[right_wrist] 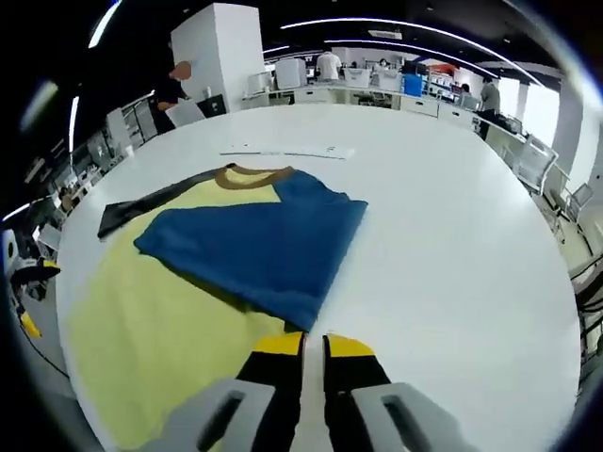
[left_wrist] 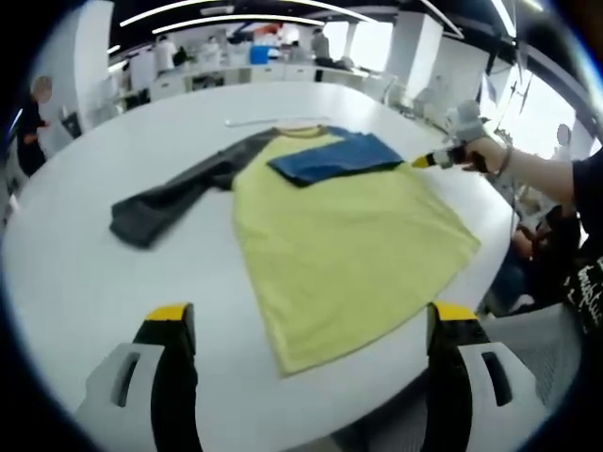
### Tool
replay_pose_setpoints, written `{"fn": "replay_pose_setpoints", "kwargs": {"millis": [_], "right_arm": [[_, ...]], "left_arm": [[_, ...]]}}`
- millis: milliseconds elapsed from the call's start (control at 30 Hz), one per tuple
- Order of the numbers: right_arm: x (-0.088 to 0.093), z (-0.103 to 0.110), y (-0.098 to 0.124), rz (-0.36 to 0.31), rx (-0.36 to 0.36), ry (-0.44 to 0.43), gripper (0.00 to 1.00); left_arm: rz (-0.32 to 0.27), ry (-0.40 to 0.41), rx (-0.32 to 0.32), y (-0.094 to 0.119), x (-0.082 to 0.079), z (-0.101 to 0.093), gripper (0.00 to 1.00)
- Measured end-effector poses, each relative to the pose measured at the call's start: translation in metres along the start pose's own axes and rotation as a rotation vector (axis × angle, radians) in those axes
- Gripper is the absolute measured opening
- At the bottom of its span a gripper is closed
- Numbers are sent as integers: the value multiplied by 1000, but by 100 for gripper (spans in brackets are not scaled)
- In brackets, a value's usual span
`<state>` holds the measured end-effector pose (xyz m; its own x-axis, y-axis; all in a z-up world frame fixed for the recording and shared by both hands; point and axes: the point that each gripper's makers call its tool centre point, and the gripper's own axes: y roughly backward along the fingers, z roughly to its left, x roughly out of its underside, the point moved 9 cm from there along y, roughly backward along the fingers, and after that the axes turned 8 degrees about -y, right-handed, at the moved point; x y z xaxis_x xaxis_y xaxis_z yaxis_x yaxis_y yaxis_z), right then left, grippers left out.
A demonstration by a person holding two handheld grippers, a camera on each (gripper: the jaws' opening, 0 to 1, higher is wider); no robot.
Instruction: Fold the garment on the visible template until the final outline fits inside the template.
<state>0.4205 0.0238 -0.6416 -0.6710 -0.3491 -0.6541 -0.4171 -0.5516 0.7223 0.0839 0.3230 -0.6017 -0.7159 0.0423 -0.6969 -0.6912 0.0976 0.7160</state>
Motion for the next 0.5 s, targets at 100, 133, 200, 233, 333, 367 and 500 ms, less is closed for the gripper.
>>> {"fn": "replay_pose_setpoints", "kwargs": {"millis": [100,133,200,233,333,367,500], "right_arm": [[-6,-1,3,-13,-3,-40,9],[-8,-1,4,-21,-1,-46,10],[-12,-1,3,-28,7,-57,12],[-13,-1,2,-31,8,-62,12],[-14,2,-4,-33,7,-112,15],[-14,3,-8,-31,10,-125,15],[-9,7,-20,3,25,-140,18]], "left_arm": [[-3,-1,2,0,-1,-1,99],[-2,-3,3,0,-1,-1,98],[-4,-6,3,-1,-2,-1,98],[-5,-6,5,-1,-2,-2,99],[-8,-5,4,0,-2,-2,99],[-8,-5,4,0,-2,-2,99],[-8,-1,-1,1,-2,-1,99]]}}
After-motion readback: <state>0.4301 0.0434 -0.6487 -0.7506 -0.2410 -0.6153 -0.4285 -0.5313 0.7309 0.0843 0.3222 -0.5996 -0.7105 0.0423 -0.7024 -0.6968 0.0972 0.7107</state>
